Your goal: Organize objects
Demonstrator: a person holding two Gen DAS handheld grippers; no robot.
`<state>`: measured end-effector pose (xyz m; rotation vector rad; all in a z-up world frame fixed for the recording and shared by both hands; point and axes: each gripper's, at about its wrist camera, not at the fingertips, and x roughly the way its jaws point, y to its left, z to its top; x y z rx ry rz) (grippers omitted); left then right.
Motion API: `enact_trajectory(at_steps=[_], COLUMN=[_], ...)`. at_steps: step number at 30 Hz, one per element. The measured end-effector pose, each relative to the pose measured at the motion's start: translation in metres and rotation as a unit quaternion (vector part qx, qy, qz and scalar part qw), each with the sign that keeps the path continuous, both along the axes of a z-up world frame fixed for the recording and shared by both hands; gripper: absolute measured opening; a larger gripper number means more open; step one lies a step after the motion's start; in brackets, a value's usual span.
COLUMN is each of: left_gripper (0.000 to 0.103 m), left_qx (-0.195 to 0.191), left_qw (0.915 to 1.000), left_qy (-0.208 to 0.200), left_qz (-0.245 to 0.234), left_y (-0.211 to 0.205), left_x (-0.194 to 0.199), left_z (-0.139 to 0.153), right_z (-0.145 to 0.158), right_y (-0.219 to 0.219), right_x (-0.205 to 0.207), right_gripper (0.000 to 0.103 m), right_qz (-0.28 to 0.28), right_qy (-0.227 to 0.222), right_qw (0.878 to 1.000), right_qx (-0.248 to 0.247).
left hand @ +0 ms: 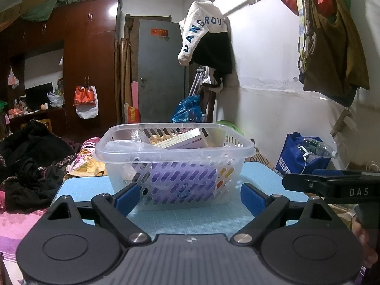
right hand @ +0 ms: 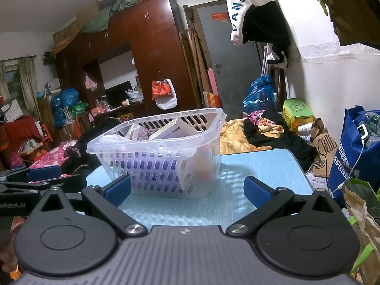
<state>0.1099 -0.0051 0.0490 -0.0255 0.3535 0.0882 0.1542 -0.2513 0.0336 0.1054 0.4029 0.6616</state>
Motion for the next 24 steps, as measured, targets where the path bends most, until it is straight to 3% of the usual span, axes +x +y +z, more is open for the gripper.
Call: enact_trajectory(at_steps=[24], left_gripper=[0.094], left_qx=[0.004], left_qw=[1.0000], left_qy=[0.003], left_qz=[0.003], left_y=[-0.002], left_x=[0.010], left_z=[-0.006], right_z=[-0.003], right_y=[0.001], right_x=[0.000], right_gripper=[0.103], right_qz=[0.005], right_qy=[-0.001], right_qw=[1.000], right_qx=[-0.006])
